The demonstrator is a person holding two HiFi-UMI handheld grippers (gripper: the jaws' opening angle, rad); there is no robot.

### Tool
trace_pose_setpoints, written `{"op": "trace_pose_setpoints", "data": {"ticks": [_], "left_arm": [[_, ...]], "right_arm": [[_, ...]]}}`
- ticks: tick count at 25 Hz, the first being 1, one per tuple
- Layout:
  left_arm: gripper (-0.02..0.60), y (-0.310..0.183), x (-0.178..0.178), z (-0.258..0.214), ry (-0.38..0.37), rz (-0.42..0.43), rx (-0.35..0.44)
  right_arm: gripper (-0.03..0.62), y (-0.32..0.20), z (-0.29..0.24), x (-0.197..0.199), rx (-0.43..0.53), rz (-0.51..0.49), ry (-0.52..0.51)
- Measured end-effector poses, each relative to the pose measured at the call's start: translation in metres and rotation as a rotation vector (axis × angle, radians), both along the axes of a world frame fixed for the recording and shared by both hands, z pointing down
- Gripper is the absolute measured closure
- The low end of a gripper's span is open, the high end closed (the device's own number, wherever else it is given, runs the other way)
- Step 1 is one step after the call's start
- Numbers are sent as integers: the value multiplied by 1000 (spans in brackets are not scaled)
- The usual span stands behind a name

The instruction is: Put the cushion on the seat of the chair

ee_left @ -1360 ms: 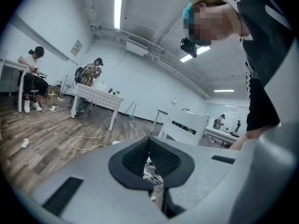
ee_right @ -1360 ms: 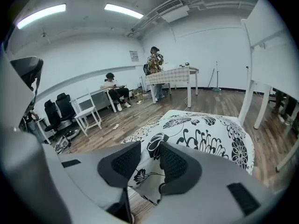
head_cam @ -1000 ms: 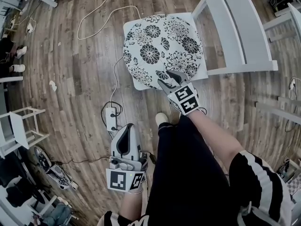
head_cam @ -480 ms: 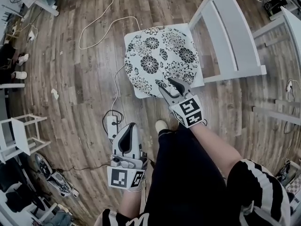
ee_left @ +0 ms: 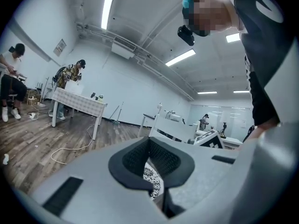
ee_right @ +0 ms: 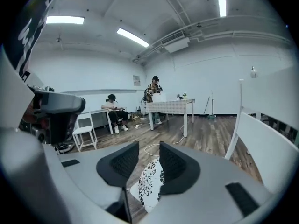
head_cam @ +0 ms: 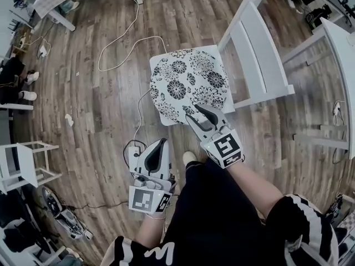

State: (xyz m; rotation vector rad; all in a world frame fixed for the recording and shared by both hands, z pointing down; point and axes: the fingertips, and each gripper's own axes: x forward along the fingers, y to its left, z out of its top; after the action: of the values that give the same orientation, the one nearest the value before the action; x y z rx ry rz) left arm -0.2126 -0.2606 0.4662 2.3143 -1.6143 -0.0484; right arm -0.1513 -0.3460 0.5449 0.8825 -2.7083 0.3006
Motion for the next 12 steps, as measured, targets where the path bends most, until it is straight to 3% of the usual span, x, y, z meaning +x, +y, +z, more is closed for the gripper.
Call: {"op": "trace_pose_setpoints", "data": {"ticks": [2,12], "left_arm": [[577,-2,5,-7,3,13,10],[577,5,26,-65,12,83,76]], "right_arm": [[521,6,-21,4,34,4,-13],[565,35,-111,20,62,31,-117]]}}
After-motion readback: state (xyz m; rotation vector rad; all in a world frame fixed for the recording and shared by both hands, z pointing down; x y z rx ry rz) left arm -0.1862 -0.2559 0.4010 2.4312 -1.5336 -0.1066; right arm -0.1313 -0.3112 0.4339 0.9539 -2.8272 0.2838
